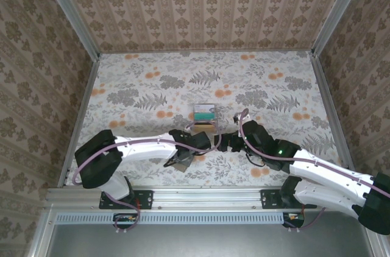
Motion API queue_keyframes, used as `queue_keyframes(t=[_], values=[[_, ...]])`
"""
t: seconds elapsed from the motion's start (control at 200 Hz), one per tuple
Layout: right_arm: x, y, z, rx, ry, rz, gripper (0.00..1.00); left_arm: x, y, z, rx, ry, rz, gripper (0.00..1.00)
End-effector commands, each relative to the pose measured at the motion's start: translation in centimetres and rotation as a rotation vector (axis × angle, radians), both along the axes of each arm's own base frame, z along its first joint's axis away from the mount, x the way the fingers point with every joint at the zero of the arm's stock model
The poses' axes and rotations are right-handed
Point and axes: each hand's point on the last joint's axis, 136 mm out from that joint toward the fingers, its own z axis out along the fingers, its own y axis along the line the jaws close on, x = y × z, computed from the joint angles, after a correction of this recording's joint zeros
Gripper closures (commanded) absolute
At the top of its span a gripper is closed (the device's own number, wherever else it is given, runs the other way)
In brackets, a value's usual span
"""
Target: Take the credit cards out of the card holder
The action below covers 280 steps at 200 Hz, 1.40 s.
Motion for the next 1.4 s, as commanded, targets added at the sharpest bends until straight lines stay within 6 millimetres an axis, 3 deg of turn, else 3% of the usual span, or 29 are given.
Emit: queue_keyframes(t=[0.0, 0.255, 0.46, 0.69, 0.765, 0.945, 1.085, 1.22, 1.395], values=[[-0.4, 0.8, 0.0, 0.045, 0.01, 0.017, 0.0, -0.3, -1.1, 1.1, -0.158, 0.018, 0.046, 1.0], [-1.0, 4.1, -1.4, 0.094, 0.083, 0.087, 0.0, 0.7, -1.8, 3.7, -0.481, -0.026, 0.218, 1.0], [-1.6, 7.0, -2.8, 0.059, 0.13, 0.146, 0.0, 1.0, -0.5, 4.5, -0.568, -0.048, 0.291, 1.0], [-1.5, 8.3, -2.4, 0.043, 0.131, 0.155, 0.0, 1.1, -0.3, 10.0, -0.692, -0.121, 0.243, 1.0], [-1.4, 8.4, -2.1, 0.056, 0.123, 0.15, 0.0, 1.0, -0.2, 10.9, -0.722, -0.134, 0.234, 1.0], [-1.5, 8.9, -2.8, 0.072, 0.155, 0.149, 0.0, 0.5, 0.0, 9.4, -0.73, -0.109, 0.258, 1.0], [-1.7, 9.3, -4.2, 0.077, 0.211, 0.141, 0.01, 0.6, 1.9, 8.2, -0.677, -0.134, 0.325, 1.0], [-1.9, 10.2, -5.7, 0.092, 0.27, 0.143, 0.12, 0.7, 4.5, 7.9, -0.617, -0.177, 0.386, 1.0], [-2.1, 12.2, -7.8, 0.111, 0.35, 0.167, 0.36, 0.4, 7.5, 6.6, -0.567, -0.192, 0.453, 1.0]])
